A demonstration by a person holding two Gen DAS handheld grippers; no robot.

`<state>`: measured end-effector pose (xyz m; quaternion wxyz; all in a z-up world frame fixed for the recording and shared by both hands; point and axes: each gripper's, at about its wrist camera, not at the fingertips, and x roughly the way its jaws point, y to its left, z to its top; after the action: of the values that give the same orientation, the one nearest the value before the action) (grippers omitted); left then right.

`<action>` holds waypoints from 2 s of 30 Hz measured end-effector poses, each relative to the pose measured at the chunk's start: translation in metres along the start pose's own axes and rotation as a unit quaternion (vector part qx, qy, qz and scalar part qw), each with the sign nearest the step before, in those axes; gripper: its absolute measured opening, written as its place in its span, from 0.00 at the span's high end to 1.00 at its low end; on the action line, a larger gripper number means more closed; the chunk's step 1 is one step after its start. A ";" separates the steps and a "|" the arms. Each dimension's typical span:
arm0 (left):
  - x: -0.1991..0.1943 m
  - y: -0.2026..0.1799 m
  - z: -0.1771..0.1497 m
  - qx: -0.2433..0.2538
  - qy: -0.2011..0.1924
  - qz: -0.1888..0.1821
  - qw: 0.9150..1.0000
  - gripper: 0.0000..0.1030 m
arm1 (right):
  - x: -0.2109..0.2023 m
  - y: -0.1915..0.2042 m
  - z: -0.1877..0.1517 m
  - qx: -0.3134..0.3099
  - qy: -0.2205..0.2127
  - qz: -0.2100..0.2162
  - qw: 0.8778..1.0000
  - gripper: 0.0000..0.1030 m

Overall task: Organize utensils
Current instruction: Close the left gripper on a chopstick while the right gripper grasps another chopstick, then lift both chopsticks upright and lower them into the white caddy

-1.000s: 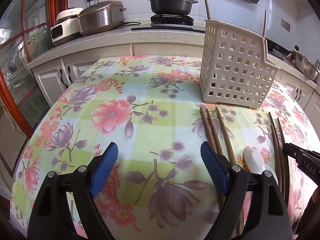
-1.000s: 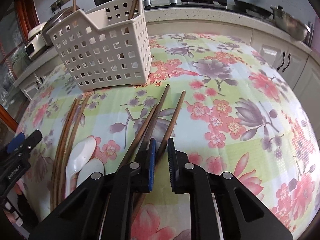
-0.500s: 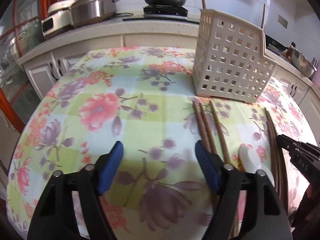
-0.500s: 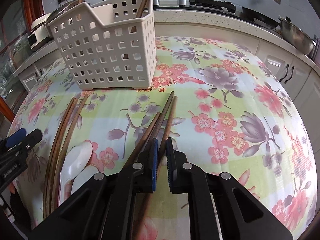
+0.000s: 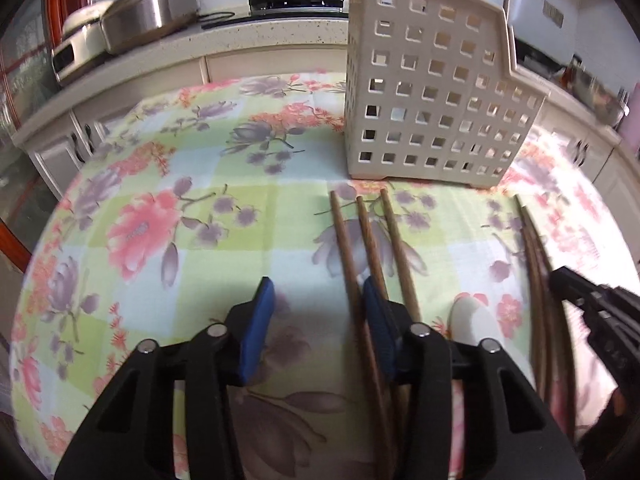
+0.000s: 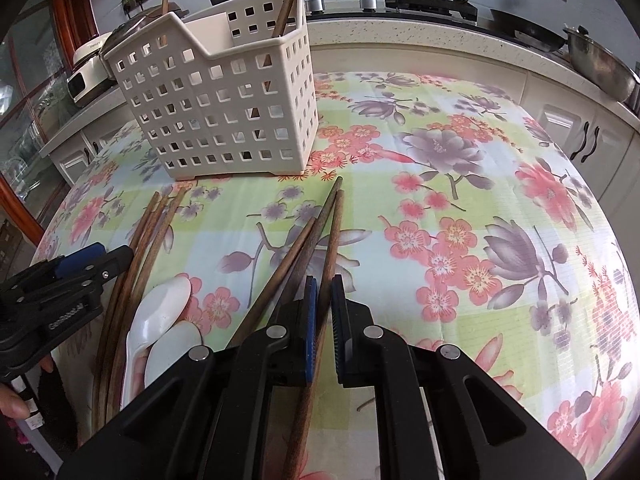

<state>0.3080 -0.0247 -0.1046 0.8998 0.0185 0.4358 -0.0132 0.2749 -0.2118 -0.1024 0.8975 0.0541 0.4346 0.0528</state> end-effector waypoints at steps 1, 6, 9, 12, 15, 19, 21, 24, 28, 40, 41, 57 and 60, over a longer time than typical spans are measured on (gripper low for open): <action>0.000 -0.001 0.000 0.002 -0.001 -0.002 1.000 0.64 | 0.000 0.000 0.001 0.001 0.002 0.002 1.000 0.91; 0.001 -0.003 0.002 0.015 0.000 -0.009 1.000 0.88 | 0.002 0.002 0.003 -0.006 0.000 -0.004 1.000 0.91; 0.000 -0.005 0.001 0.021 -0.005 -0.009 1.000 0.92 | 0.001 0.002 0.002 -0.009 -0.004 -0.008 1.000 0.91; -0.002 -0.004 -0.001 0.015 -0.005 -0.024 1.000 0.94 | -0.003 -0.001 -0.001 -0.002 -0.012 -0.005 1.000 0.92; -0.010 -0.005 -0.001 0.014 -0.014 -0.028 0.999 0.94 | -0.013 -0.004 -0.002 0.004 -0.029 0.001 1.000 0.93; -0.032 -0.005 -0.001 0.014 -0.038 -0.034 0.999 0.94 | -0.036 -0.007 0.000 0.010 -0.061 0.017 0.998 0.93; -0.045 -0.005 -0.002 0.014 -0.054 -0.039 0.998 0.94 | -0.051 -0.007 0.001 0.009 -0.079 0.020 0.997 0.93; -0.065 -0.003 -0.001 0.013 -0.076 -0.039 0.996 0.94 | -0.070 -0.006 0.002 0.005 -0.102 0.025 0.994 0.93; -0.098 -0.002 -0.001 0.011 -0.115 -0.046 0.992 0.94 | -0.094 -0.004 0.002 0.000 -0.127 0.028 0.992 0.93; -0.169 0.005 -0.016 0.009 -0.197 -0.044 0.979 0.94 | -0.155 0.007 -0.012 -0.024 -0.193 0.034 0.980 0.93; -0.175 0.004 -0.018 0.010 -0.204 -0.043 0.978 0.94 | -0.158 0.008 -0.013 -0.025 -0.195 0.034 0.980 0.93; -0.217 0.001 -0.034 0.026 -0.251 -0.038 0.967 0.94 | -0.188 0.014 -0.019 -0.035 -0.227 0.034 0.973 0.93; -0.220 0.000 -0.033 0.026 -0.256 -0.037 0.966 0.94 | -0.191 0.015 -0.018 -0.036 -0.232 0.034 0.972 0.93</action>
<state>0.1457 -0.0219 0.0470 0.9794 0.0220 0.1911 -0.0617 0.1422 -0.2235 0.0362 0.9727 0.0477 0.2105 0.0852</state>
